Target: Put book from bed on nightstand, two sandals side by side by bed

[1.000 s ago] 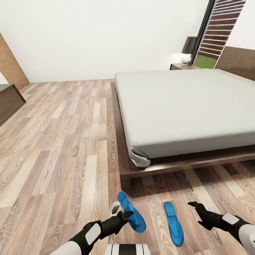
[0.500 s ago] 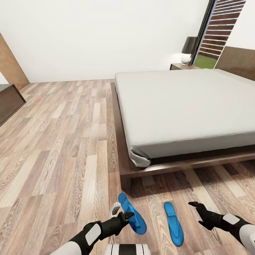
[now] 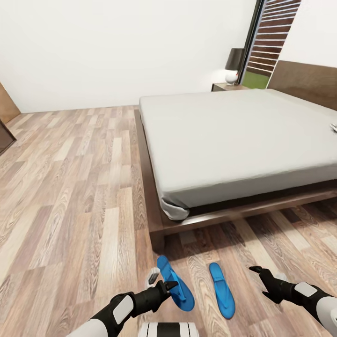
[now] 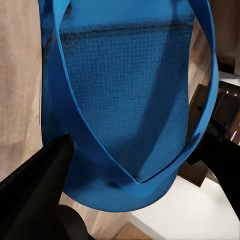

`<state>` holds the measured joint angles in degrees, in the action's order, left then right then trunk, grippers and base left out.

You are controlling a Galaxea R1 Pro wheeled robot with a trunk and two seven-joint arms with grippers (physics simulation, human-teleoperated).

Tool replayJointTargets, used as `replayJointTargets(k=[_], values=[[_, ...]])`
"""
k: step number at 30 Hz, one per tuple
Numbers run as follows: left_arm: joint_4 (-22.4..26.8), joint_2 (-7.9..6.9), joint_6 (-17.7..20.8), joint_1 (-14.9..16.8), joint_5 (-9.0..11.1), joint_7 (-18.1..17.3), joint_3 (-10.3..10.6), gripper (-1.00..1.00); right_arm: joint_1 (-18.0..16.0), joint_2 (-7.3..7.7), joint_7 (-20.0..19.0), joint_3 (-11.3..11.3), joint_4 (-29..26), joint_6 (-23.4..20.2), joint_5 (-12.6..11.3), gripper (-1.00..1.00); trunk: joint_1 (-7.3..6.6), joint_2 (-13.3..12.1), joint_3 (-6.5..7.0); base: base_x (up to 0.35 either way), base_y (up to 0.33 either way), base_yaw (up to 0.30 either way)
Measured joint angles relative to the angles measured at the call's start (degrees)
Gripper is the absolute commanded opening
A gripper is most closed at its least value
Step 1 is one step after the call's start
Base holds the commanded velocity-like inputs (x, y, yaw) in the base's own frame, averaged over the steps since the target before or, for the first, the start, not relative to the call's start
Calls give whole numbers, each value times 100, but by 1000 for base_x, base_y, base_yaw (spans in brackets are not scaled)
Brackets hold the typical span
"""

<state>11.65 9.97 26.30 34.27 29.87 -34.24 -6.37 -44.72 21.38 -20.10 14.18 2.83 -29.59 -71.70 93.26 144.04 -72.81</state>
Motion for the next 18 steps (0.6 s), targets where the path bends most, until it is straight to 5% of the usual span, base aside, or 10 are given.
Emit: replayJointTargets(k=[18], values=[[6,0,2,0,-3,-3,7,-100,0,-1,-9,8,0,6,-2,100,0,0,0,0,0,-245]])
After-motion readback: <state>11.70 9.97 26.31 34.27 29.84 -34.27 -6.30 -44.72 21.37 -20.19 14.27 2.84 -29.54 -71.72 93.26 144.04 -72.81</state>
